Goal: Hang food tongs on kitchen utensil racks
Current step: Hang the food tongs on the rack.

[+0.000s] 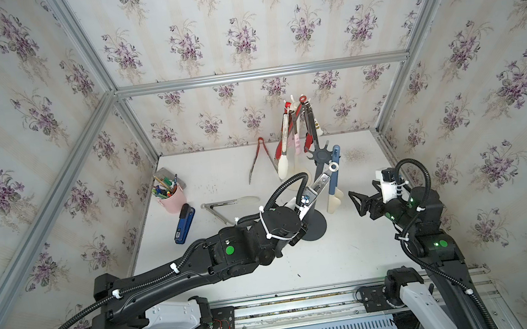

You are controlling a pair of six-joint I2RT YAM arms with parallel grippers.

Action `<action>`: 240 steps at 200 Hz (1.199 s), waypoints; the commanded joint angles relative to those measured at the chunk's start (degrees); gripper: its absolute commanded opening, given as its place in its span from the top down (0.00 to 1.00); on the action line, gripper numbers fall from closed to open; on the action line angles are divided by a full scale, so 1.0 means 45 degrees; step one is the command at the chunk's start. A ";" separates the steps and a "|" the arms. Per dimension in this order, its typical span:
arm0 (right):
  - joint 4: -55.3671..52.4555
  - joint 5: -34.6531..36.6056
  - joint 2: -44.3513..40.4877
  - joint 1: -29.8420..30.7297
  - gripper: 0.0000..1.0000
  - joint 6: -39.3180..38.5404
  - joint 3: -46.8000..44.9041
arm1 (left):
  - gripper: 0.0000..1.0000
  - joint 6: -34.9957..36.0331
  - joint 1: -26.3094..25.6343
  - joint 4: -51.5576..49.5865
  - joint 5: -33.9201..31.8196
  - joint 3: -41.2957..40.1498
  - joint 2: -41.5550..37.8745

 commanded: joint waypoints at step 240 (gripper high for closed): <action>0.0262 -0.0274 -0.0151 0.0022 0.06 -0.0205 0.0012 | 0.19 -0.1095 -0.0125 -0.1302 -0.1762 0.0691 0.1215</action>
